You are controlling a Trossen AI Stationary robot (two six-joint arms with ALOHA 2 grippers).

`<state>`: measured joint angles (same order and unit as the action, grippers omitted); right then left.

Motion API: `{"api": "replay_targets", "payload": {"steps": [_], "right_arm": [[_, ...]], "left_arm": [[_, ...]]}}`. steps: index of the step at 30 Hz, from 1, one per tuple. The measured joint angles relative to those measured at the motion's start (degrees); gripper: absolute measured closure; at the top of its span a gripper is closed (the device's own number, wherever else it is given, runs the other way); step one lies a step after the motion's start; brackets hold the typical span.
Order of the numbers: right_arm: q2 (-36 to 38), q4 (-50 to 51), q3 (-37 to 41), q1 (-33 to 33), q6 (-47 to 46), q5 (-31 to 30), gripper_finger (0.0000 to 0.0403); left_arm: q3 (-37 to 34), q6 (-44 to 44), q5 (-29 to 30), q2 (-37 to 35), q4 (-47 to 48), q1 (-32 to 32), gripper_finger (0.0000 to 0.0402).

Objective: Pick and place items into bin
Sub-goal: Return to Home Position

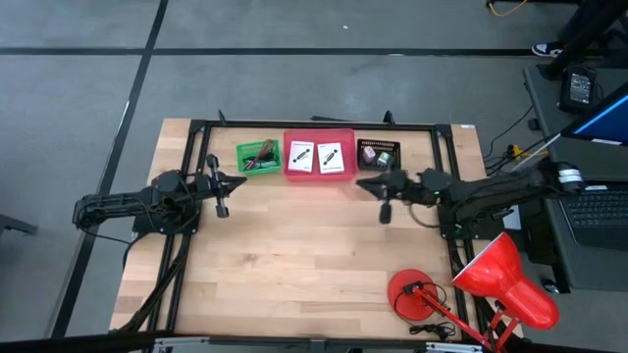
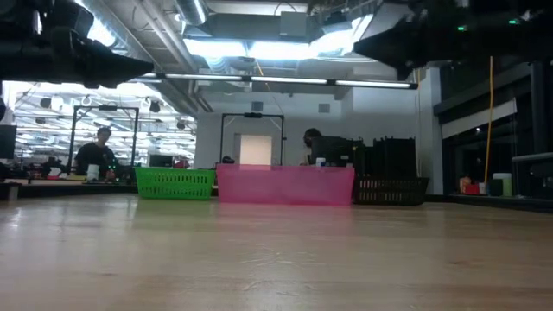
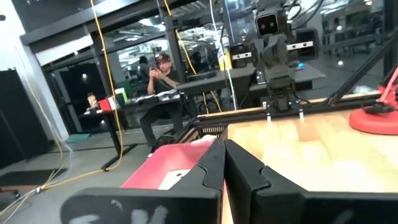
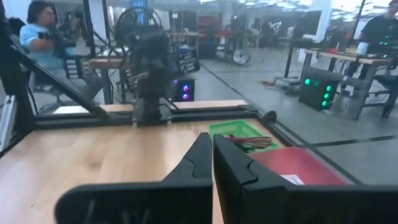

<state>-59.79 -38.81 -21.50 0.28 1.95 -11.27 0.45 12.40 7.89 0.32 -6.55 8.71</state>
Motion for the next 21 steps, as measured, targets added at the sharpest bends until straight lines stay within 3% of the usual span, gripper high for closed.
{"api": "replay_targets", "payload": {"steps": [7, 11, 21], "right_arm": [[16.9, 8.8, 6.8, -0.9, -0.6, 0.2, 0.0402], [22.9, 14.2, 9.6, -0.9, -3.2, 0.3, 0.0402], [25.4, 0.2, 21.0, 0.5, -1.5, 3.9, 0.0402]], "left_arm": [[0.0, -0.5, 0.5, 0.0, 0.3, 0.0, 0.04], [0.0, -0.2, 1.7, 0.0, 0.4, 0.0, 0.04], [0.0, -1.8, 1.5, 0.0, 0.4, 0.0, 0.04]]}}
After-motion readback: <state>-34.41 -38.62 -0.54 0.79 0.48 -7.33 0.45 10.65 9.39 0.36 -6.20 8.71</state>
